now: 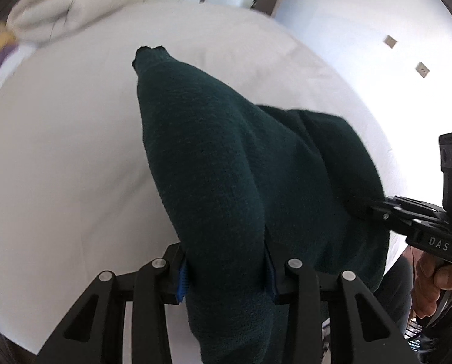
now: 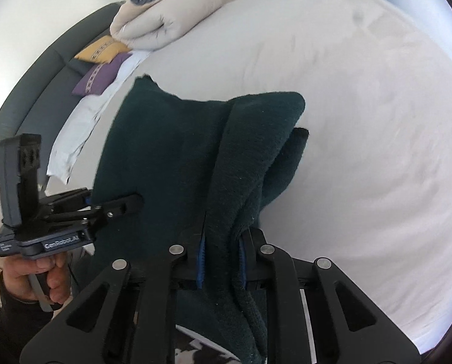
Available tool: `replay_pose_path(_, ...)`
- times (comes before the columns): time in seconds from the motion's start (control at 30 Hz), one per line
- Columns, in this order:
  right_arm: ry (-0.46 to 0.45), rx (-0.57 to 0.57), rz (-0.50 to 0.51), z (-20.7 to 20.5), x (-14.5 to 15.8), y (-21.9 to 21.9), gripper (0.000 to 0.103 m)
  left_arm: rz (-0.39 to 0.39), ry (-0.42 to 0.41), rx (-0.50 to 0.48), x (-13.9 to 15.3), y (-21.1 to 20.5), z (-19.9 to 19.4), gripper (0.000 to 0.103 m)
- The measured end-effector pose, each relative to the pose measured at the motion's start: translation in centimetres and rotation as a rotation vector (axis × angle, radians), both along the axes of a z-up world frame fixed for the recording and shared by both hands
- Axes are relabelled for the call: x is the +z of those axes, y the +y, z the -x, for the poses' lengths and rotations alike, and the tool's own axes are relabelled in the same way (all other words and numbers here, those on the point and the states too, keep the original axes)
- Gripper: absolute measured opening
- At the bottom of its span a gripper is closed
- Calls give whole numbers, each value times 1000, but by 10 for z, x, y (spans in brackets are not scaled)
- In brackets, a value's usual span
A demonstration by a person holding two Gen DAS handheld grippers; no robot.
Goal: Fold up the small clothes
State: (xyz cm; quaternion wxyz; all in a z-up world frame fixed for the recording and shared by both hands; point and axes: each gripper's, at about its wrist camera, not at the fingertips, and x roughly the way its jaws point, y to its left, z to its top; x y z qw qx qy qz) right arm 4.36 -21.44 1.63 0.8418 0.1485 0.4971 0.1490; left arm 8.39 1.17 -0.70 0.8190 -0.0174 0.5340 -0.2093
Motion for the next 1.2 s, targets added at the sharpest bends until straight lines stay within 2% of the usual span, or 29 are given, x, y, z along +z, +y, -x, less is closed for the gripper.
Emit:
replay_pose_path(0.03,5,-5,9,1,-9,5,15,-6,18,11,-13,2,-2,42)
replay_pose_path(0.13,88,-45,-48,-7,-51,18,15,-28,49,41,-51,11,-6,47)
replay_pose_path(0.23,132,-89,-37,-11,-90,25,15,2,31,48,-56,14,-11,54)
replay_pose_path(0.33,159,-144,-154,-16,-116,14,18,12,24,41,-62,15,-13,61)
replay_pose_path(0.43,156,-146,-183,-15,-126,9,26,33,25,46,-66,19,-15,65)
replay_pose_path(0.63,110,-107,-106,-24,-129,30,27,84,9,80,-72,30,-4,66)
replay_pose_path(0.7,112,-89,-108,-31,-130,29,29,105,6,107,-74,35,1,69)
replay_pose_path(0.77,138,-104,-145,-37,-123,12,41,112,-9,123,-76,36,5,71)
replay_pose_path(0.83,143,-129,-180,-38,-114,2,43,130,-17,126,-76,36,7,72)
replay_pose_path(0.9,83,-160,-216,-28,-99,-16,48,163,-9,132,-75,42,10,72)
replay_pose_path(0.93,62,-180,-218,-23,-93,-26,57,172,-5,134,-75,43,10,72)
replay_pose_path(0.97,52,-206,-219,-22,-88,-33,61,171,-3,134,-76,40,8,73)
replay_pose_path(1.07,93,-182,-294,-26,-89,-43,62,158,-2,132,-75,36,9,75)
replay_pose_path(1.13,186,-123,-350,-35,-110,-40,66,156,8,129,-75,34,9,79)
replay_pose_path(1.2,260,-102,-360,-43,-132,-37,66,160,18,129,-76,31,4,82)
